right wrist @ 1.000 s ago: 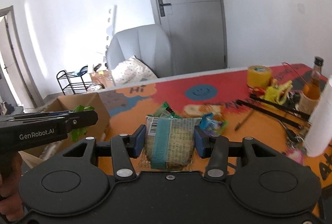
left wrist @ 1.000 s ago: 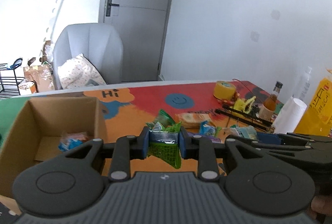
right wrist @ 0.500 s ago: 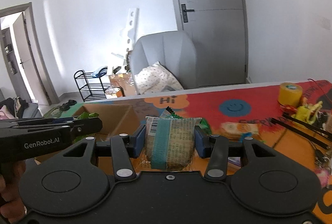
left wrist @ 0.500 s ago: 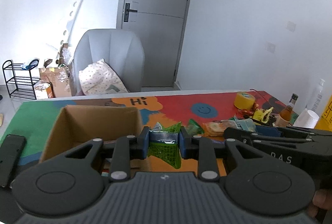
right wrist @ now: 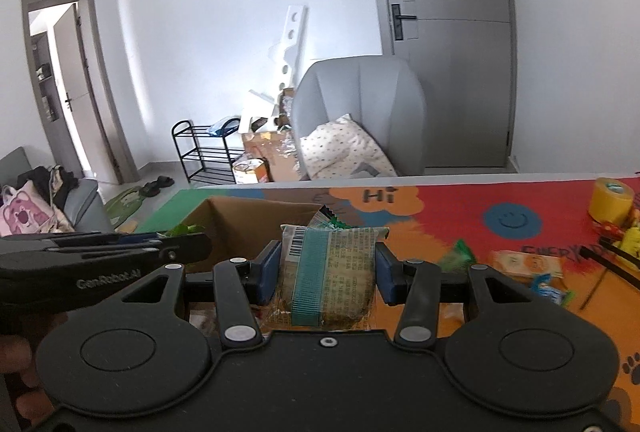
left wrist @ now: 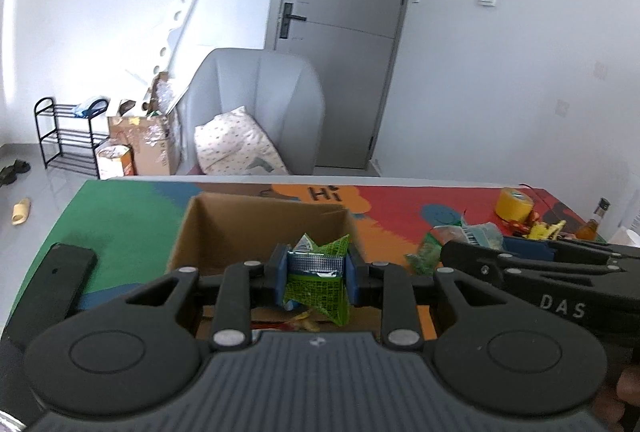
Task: Organize snacks
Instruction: 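Carry both snacks into the cardboard box and open both grippers, then move both open tools back over the remaining snacks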
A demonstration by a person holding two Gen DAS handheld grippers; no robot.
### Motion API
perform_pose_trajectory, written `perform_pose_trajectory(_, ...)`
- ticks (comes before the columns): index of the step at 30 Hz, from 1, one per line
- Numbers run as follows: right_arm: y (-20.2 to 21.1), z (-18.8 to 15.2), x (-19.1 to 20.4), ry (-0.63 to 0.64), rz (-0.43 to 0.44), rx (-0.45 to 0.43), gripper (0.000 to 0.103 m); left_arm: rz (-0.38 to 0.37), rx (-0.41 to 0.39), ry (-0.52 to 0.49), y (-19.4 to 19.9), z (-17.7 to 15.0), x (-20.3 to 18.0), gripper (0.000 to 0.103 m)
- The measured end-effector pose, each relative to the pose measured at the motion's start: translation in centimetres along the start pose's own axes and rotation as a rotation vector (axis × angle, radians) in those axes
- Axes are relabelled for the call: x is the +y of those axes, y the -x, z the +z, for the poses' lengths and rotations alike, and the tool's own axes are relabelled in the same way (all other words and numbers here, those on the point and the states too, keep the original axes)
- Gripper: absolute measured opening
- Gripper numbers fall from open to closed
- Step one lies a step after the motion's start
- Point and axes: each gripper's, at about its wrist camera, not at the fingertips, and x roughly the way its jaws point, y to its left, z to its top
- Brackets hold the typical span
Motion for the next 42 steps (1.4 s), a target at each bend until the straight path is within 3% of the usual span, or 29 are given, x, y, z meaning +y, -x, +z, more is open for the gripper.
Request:
perform_pose_trajectory(7,-1.0,0.6,1.5,0.017,0.029,0.01,0.046,0.016,0.039,0.027,-1.1,-0.2,2.0,0.03)
perform_pose_trajectory(17,-2.1,1.4,2.3,0.008,0.072,0.014,0.046,0.064,0.034,0.077,0.0,-0.4,3.7,0.036)
perform_pose_trajectory(20,-2.3,1.8,2.6,-0.01,0.101,0.006,0.046,0.075,0.032,0.089,0.3,-0.4,4.1,0.044)
perform_pose_trajectory(23,-2.3,1.9,2.3,-0.052,0.124,0.006,0.057,0.085,0.028,0.101,0.6,-0.4,4.3,0.052)
perform_pose_trajectory(28,-1.6,1.7,0.5,-0.103,0.092,0.004,0.062,0.088,0.022,0.099,0.9,-0.3,4.0,0.08)
perform_pose_trajectory(30,-1.3,1.4,-0.4,-0.122,0.074,0.005,0.062,0.088,0.016,0.087,1.0,-0.3,3.6,0.085)
perform_pose_trajectory(42,2.0,-1.2,-6.4,-0.19,-0.053,0.021,0.071,-0.003,0.036,0.024,-0.1,-0.8,-1.2,0.095)
